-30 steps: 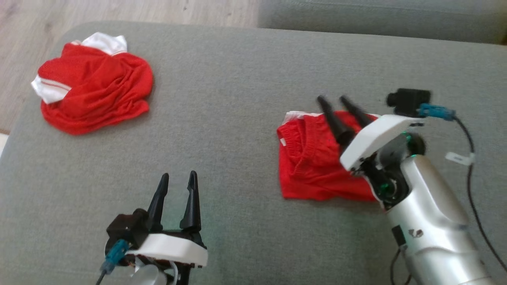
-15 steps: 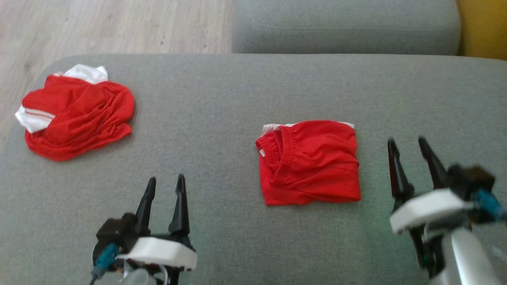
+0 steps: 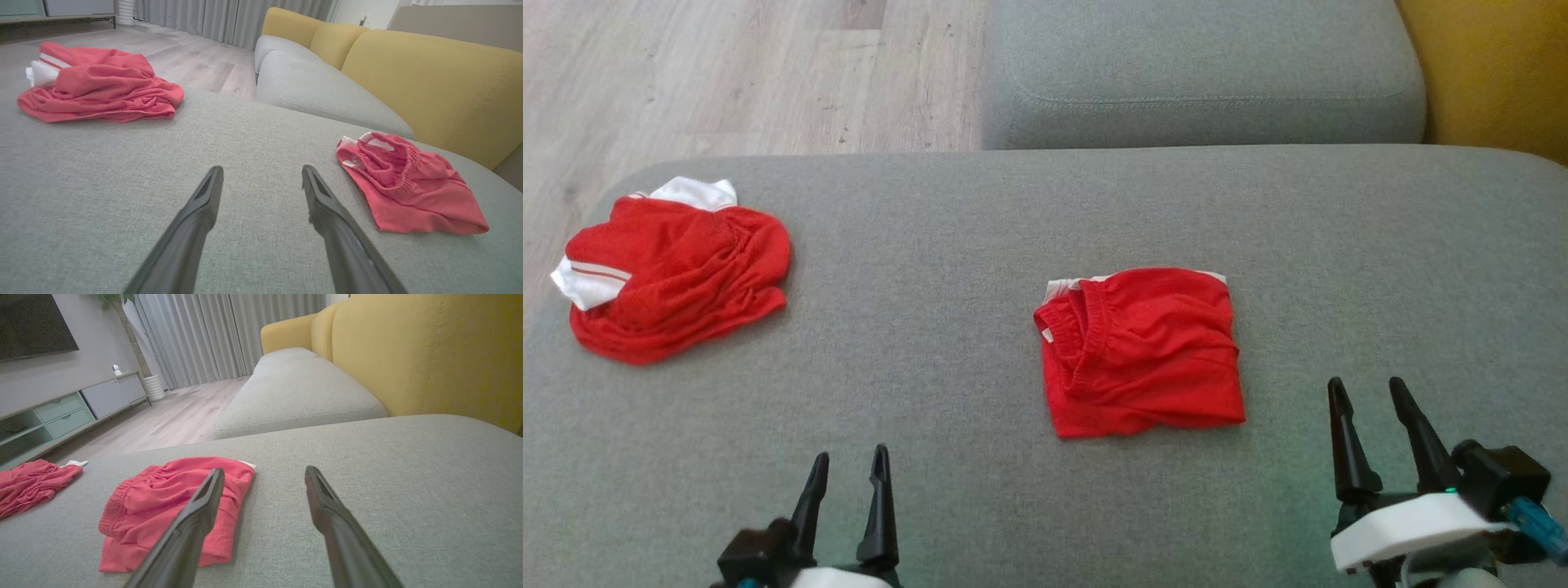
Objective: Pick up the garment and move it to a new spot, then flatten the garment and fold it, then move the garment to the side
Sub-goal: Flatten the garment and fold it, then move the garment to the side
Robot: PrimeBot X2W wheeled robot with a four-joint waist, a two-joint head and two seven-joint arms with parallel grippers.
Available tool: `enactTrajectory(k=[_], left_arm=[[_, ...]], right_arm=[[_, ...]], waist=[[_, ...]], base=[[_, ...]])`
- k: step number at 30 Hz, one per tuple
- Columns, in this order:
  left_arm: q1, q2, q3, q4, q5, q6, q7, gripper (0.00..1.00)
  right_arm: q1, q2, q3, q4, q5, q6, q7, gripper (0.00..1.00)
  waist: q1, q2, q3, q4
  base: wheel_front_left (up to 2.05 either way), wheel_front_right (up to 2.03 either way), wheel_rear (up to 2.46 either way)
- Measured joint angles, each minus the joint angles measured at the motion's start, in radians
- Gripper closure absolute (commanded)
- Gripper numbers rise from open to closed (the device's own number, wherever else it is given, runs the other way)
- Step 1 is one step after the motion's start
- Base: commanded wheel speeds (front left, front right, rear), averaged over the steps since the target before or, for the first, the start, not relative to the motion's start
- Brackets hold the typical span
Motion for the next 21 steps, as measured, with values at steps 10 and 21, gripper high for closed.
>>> enactTrajectory(k=[10,21], left_arm=[[0.002,0.005,0.002,-0.011,0.0,0.006,0.0,0.0],[0.001,0.005,0.001,-0.013,0.0,0.009,0.0,0.0]], right_arm=[[-0.004,0.0,0.001,0.028,0.0,0.0,-0.005,0.0],[-0.005,0.0,0.003,0.033,0.0,0.0,-0.001,0.0]], waist=[[0.0001,0.0,-0.001,0.011],[0.0001,0.0,0.014,0.018]], base=[[0.0,0.0,0.0],[0.0,0.0,0.0]])
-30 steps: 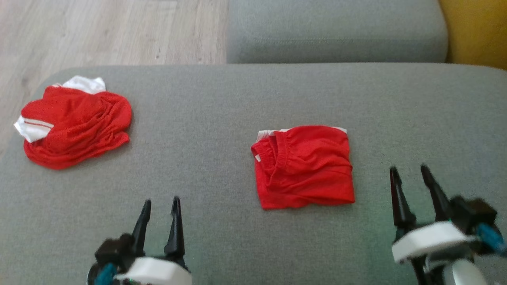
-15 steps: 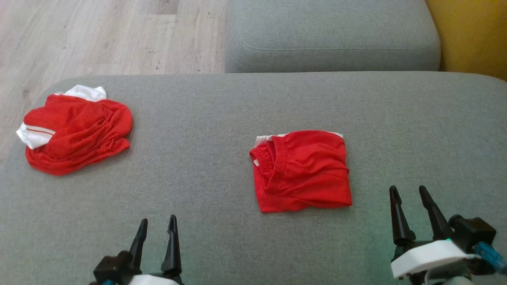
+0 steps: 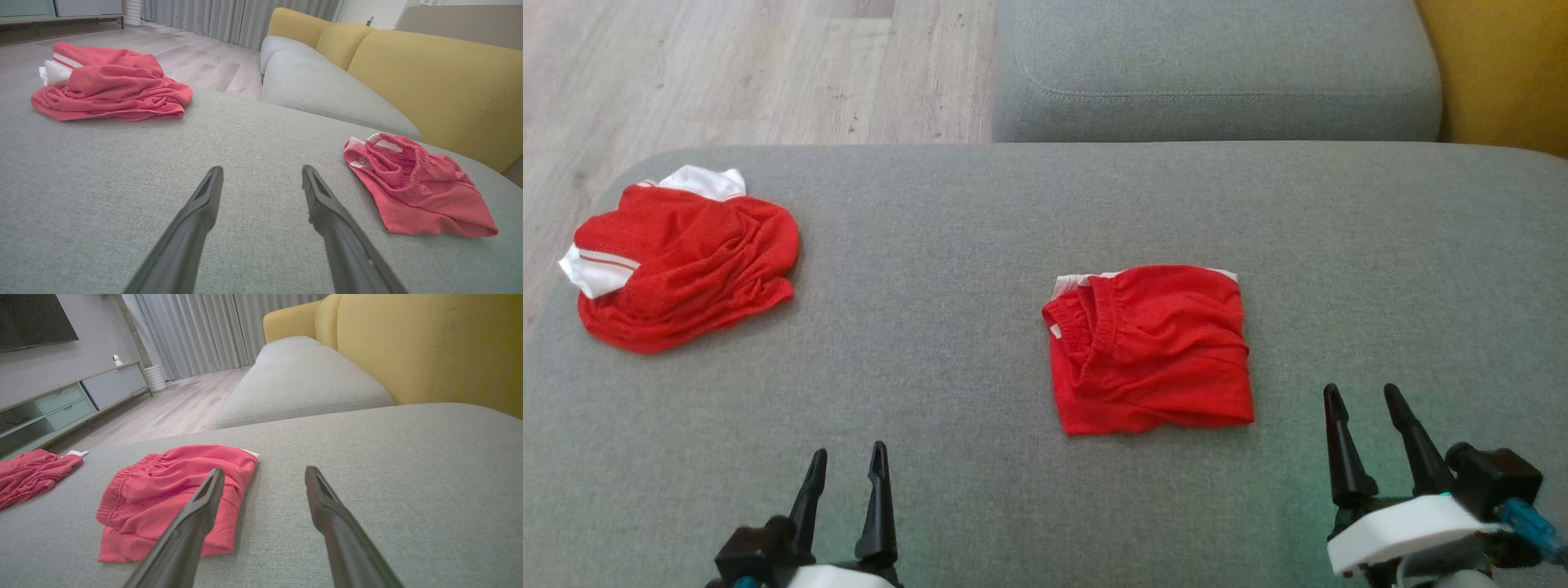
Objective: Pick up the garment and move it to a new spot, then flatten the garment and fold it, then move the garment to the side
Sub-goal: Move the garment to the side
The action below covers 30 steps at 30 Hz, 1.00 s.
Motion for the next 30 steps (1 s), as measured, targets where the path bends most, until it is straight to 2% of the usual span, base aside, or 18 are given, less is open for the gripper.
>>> enactTrajectory(k=[5,8,15,23,30], left_arm=[[0.0,0.0,0.0,-0.007,0.0,0.001,0.0,0.0],[-0.005,0.0,-0.001,-0.016,0.0,0.001,0.0,0.0],[-0.06,-0.003,0.0,-0.028,0.01,0.009,0.0,0.0],[-0.093,-0.034,0.006,-0.015,0.01,-0.002,0.0,0.0],[-0.124,-0.052,0.027,0.006,0.025,-0.02,0.0,0.0]], right_arm=[[-0.007,0.0,-0.003,0.0,0.063,0.0,0.013,0.0],[-0.043,0.0,-0.002,-0.012,0.056,0.0,0.049,0.0],[-0.247,0.0,-0.029,-0.015,0.003,0.0,0.238,0.0],[-0.389,-0.001,-0.082,0.156,-0.026,0.0,0.477,0.0],[-0.42,-0.002,-0.087,0.287,-0.028,0.0,0.547,0.0]], waist=[[0.0,0.0,0.011,0.003],[0.0,0.0,0.028,0.006],[0.0001,0.0,0.077,0.026],[0.0002,0.0,0.145,0.084],[0.0002,0.0,0.197,0.134]], base=[[0.0,0.0,0.0],[0.0,0.0,0.0],[0.0,0.0,0.0],[0.0,0.0,0.0],[0.0,0.0,0.0]])
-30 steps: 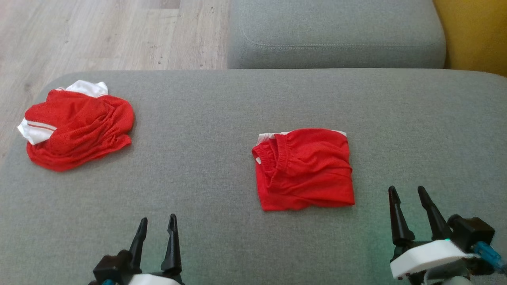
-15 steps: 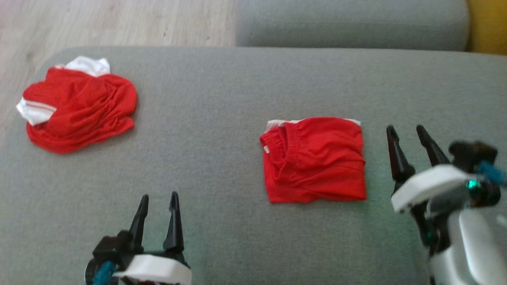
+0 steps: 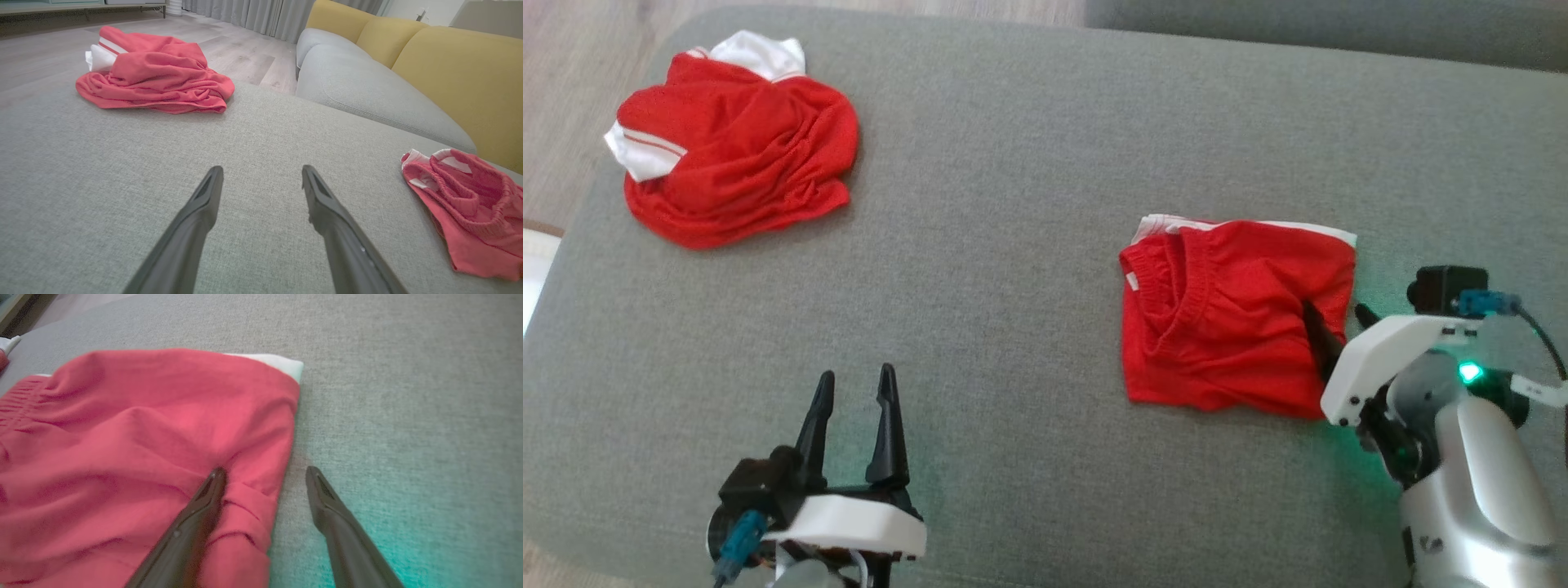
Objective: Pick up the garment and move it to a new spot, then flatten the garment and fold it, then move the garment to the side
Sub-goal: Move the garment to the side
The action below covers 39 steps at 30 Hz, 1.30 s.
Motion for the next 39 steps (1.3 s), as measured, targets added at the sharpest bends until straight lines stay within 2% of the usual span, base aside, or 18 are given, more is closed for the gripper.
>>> enactTrajectory(k=[1,3,4,5,6,11,18,24,28,29,32,36,39], left_arm=[[-0.003,-0.001,0.004,0.0,0.005,-0.003,0.0,0.0],[-0.004,-0.007,0.008,0.0,0.014,-0.008,0.0,0.0],[-0.004,-0.009,0.011,0.0,0.019,-0.008,0.0,0.0],[-0.004,-0.01,0.012,0.0,0.025,-0.008,0.0,0.0],[-0.004,-0.01,0.013,-0.002,0.032,-0.009,0.0,0.0],[-0.012,-0.012,0.027,-0.033,0.058,-0.017,-0.003,0.0],[-0.053,-0.007,0.03,-0.077,0.074,-0.025,-0.002,0.0],[-0.098,0.023,0.028,-0.127,0.095,-0.024,0.027,0.0],[-0.123,0.054,0.028,-0.15,0.114,-0.022,0.061,0.0],[-0.135,0.065,0.026,-0.158,0.117,-0.021,0.077,0.0],[-0.15,0.077,0.02,-0.169,0.127,-0.02,0.098,0.0],[-0.153,0.083,0.006,-0.183,0.127,-0.018,0.115,0.0],[-0.153,0.084,0.002,-0.183,0.128,-0.018,0.125,0.0]], right_arm=[[-0.002,-0.001,0.003,0.001,0.004,0.0,0.0,0.0],[-0.019,-0.005,0.01,0.005,0.02,0.0,-0.001,0.56],[-0.029,-0.005,0.016,0.009,0.026,0.0,-0.002,0.66],[-0.038,-0.005,0.023,0.014,0.031,0.0,-0.005,0.66],[-0.042,-0.005,0.029,0.016,0.037,0.0,-0.012,1.0],[-0.058,0.0,0.038,0.019,0.033,0.0,-0.058,1.0],[-0.099,-0.01,0.017,-0.013,0.02,0.0,-0.099,1.0],[-0.126,-0.047,-0.021,-0.078,0.013,0.0,-0.124,1.0],[-0.149,-0.052,-0.03,-0.105,0.017,0.0,-0.136,1.0],[-0.162,-0.051,-0.031,-0.108,0.017,0.0,-0.144,1.0],[-0.178,-0.05,-0.026,-0.105,0.017,0.0,-0.146,1.0],[-0.203,-0.048,-0.019,-0.078,0.017,0.0,-0.156,1.0],[-0.237,-0.063,-0.002,-0.042,0.011,0.0,-0.164,1.0]], waist=[[-0.0001,0.0,0.006,0.004],[-0.0001,0.0,0.016,0.008],[0.0,0.0,0.02,0.006],[0.0,0.0,0.023,0.002],[0.0,0.0,0.025,-0.003],[-0.0001,0.0,0.046,-0.046],[-0.0001,0.0,0.086,-0.141],[-0.0001,0.0,0.138,-0.272],[0.0,0.0,0.176,-0.371],[0.0,0.0,0.194,-0.419],[0.0,0.0,0.219,-0.484],[-0.0001,0.0,0.245,-0.548],[0.0,-0.0001,0.258,-0.56]], base=[[0.0,0.0,0.0],[0.0,0.0,0.0],[0.0,0.0,0.0],[0.0,0.0,0.0],[0.0,0.0,0.0],[0.0,0.0,0.0],[0.0,0.0,0.0],[0.0,0.0,0.0],[0.0,0.0,0.0],[0.0,0.0,0.0],[0.0,0.0,0.0],[0.0,0.0,0.0],[0.0,0.0,0.0]])
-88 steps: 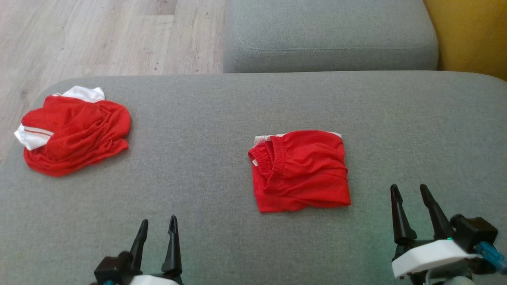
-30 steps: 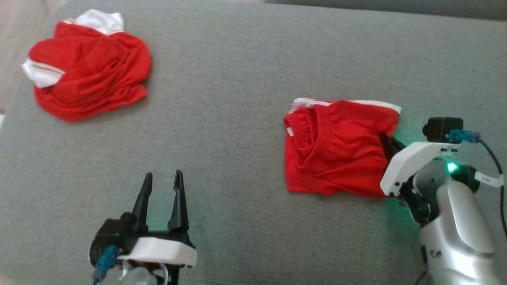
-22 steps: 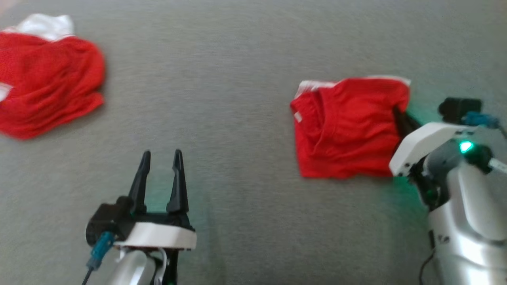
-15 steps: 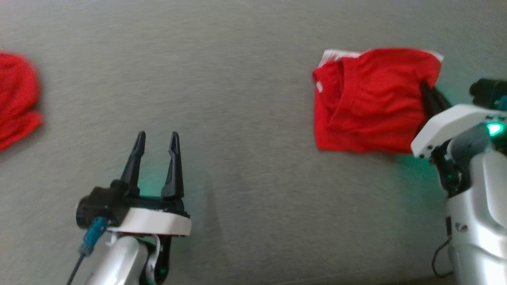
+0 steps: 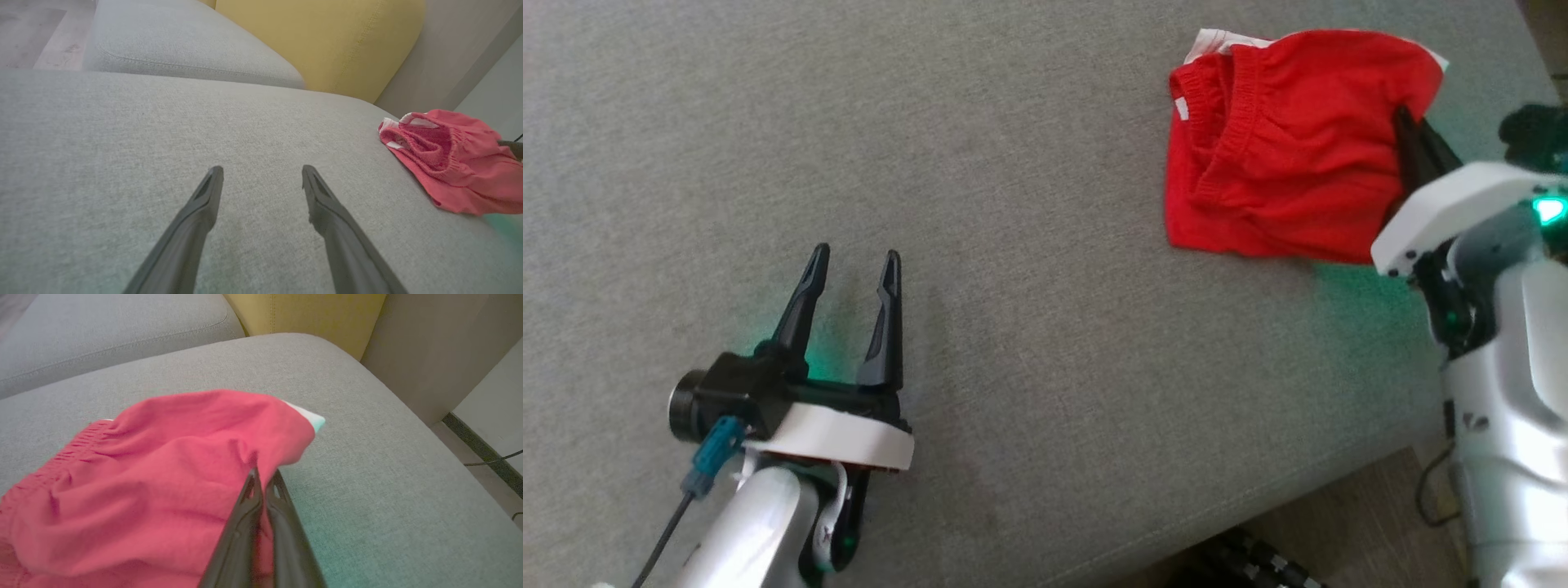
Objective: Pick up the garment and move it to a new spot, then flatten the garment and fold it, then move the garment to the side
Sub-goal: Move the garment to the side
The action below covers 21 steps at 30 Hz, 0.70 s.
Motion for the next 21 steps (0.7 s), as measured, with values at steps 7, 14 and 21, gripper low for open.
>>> enactTrajectory(k=[7,14,21], left_arm=[[0.002,0.012,0.001,-0.012,0.0,0.014,0.001,0.0],[0.005,0.016,-0.001,-0.036,0.009,0.021,0.001,0.0],[0.004,0.016,-0.003,-0.036,0.009,0.028,0.0,0.0]], right_arm=[[-0.147,-0.088,0.01,0.072,-0.051,0.0,0.009,1.0],[-0.247,-0.2,-0.097,0.163,-0.125,0.0,0.033,1.0],[-0.273,-0.237,-0.195,0.205,-0.24,0.0,-0.081,0.0]], waist=[[-0.0002,0.0,-0.001,0.062],[-0.0002,0.0,0.03,0.139],[-0.0001,0.0,0.062,0.19]], base=[[0.0,0.0,0.0],[0.0,0.0,0.0],[0.0,0.0,0.0]])
